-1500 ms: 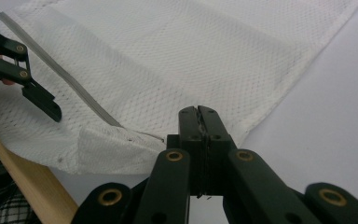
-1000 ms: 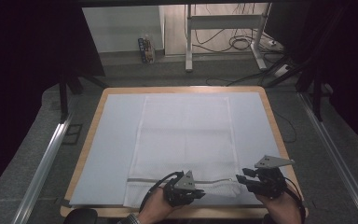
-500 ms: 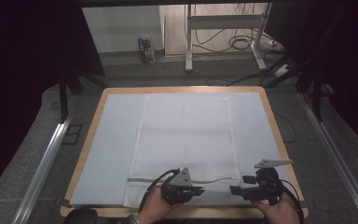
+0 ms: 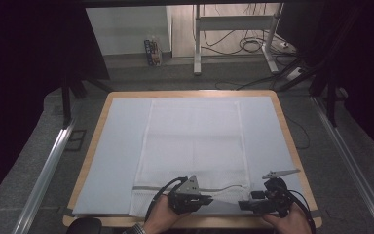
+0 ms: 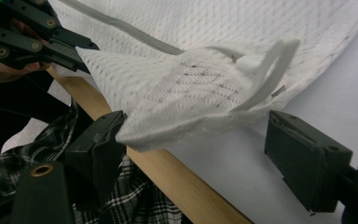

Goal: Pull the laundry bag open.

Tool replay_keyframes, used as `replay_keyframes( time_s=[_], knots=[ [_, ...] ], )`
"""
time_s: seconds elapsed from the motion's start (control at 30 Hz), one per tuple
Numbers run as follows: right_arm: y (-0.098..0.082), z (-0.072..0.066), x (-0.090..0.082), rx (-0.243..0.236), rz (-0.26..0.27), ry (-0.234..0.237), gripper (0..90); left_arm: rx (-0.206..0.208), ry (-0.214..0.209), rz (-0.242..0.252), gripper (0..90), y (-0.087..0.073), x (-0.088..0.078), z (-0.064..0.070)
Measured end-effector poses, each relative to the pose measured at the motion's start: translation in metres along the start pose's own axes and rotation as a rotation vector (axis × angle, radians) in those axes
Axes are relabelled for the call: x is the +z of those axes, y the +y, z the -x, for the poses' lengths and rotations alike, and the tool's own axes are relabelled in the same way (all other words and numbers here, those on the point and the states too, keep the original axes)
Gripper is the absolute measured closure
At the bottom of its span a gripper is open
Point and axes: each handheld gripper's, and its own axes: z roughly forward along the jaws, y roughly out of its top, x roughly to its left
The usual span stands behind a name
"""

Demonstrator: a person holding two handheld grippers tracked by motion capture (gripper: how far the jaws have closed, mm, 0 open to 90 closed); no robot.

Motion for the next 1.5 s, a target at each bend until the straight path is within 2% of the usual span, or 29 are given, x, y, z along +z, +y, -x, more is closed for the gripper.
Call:
replay_keyframes(
  time_s=[0.13, 0.27, 0.43, 0.47, 0.5, 0.57, 0.67, 0.77, 0.83, 0.87, 0.9, 0.93, 0.97, 1.07, 1.13, 1.17, 1.2, 1.23, 1.27, 1.3, 1.33, 1.37, 1.4, 1.47, 1.5],
  knots=[
    [0.0, 0.0, 0.001, 0.001, 0.008, 0.021, 19.8, 0.036, 0.005, -0.023, 88.9, 0.0, 0.006, 0.007],
    [-0.001, 0.0, 0.0, 0.013, -0.008, 0.053, 18.9, 0.072, 0.036, -0.043, 88.8, 0.0, 0.009, 0.012],
    [-0.007, 0.001, 0.0, 0.035, -0.034, 0.075, 18.9, 0.046, 0.056, -0.011, 88.9, 0.0, 0.004, 0.009],
    [-0.008, 0.001, 0.001, 0.038, -0.033, 0.078, 18.9, 0.026, 0.049, -0.002, 88.9, 0.0, 0.003, 0.008],
    [-0.01, 0.001, 0.001, 0.043, -0.029, 0.097, 18.9, 0.029, 0.048, -0.005, 88.9, 0.0, 0.003, 0.007],
    [-0.009, 0.0, 0.001, 0.042, -0.021, 0.103, 18.9, 0.034, 0.035, -0.015, 88.8, 0.0, 0.005, 0.008],
    [-0.006, -0.002, -0.001, 0.039, 0.006, 0.116, 18.8, 0.078, 0.029, -0.052, 88.6, -0.001, 0.011, 0.014],
    [-0.004, -0.001, 0.0, 0.056, 0.02, 0.131, 20.2, 0.129, 0.043, -0.084, 87.7, -0.001, 0.017, 0.02],
    [-0.003, 0.0, 0.001, 0.061, 0.018, 0.127, 22.0, 0.133, 0.045, -0.085, 87.6, -0.001, 0.017, 0.021],
    [-0.001, 0.001, 0.003, 0.07, 0.014, 0.123, 27.3, 0.132, 0.049, -0.081, 87.6, -0.001, 0.017, 0.021],
    [-0.001, 0.001, 0.003, 0.07, 0.014, 0.123, 27.3, 0.132, 0.049, -0.081, 87.6, -0.001, 0.017, 0.021],
    [-0.001, 0.003, 0.008, 0.078, -0.003, 0.122, 34.7, 0.129, 0.046, -0.081, 87.5, -0.001, 0.017, 0.021],
    [-0.001, 0.003, 0.008, 0.078, -0.003, 0.122, 34.7, 0.129, 0.046, -0.081, 87.5, -0.001, 0.017, 0.021],
    [-0.001, 0.004, 0.013, 0.089, -0.025, 0.102, 50.8, 0.131, 0.044, -0.086, 87.5, -0.002, 0.018, 0.02],
    [-0.001, 0.005, 0.014, 0.092, -0.035, 0.099, 53.3, 0.133, 0.046, -0.086, 87.6, -0.002, 0.018, 0.02],
    [-0.003, 0.007, 0.015, 0.09, -0.048, 0.078, 62.3, 0.132, 0.046, -0.086, 87.5, -0.002, 0.017, 0.02],
    [-0.003, 0.007, 0.015, 0.09, -0.048, 0.078, 62.3, 0.132, 0.045, -0.087, 87.5, -0.002, 0.017, 0.02],
    [-0.004, 0.008, 0.014, 0.086, -0.049, 0.072, 65.3, 0.132, 0.04, -0.089, 87.6, -0.002, 0.017, 0.02],
    [-0.004, 0.008, 0.011, 0.072, -0.046, 0.068, 75.9, 0.127, 0.035, -0.088, 87.2, -0.003, 0.018, 0.019],
    [-0.004, 0.008, 0.011, 0.072, -0.046, 0.068, 75.9, 0.126, 0.032, -0.091, 87.2, -0.003, 0.018, 0.019],
    [-0.004, 0.006, 0.01, 0.046, -0.038, 0.055, 84.5, 0.124, 0.028, -0.094, 86.6, -0.004, 0.019, 0.019],
    [-0.004, 0.006, 0.01, 0.046, -0.038, 0.055, 84.5, 0.124, 0.028, -0.094, 86.2, -0.004, 0.019, 0.019],
    [-0.003, 0.004, 0.009, 0.027, -0.038, 0.039, 86.9, 0.123, 0.025, -0.095, 84.5, -0.004, 0.019, 0.019],
    [-0.003, 0.002, 0.009, 0.009, -0.041, 0.022, 87.4, 0.118, 0.012, -0.1, 77.6, -0.004, 0.019, 0.018],
    [-0.003, 0.002, 0.009, 0.009, -0.041, 0.022, 87.4, 0.113, -0.004, -0.094, 77.6, -0.004, 0.018, 0.017]
  ],
)
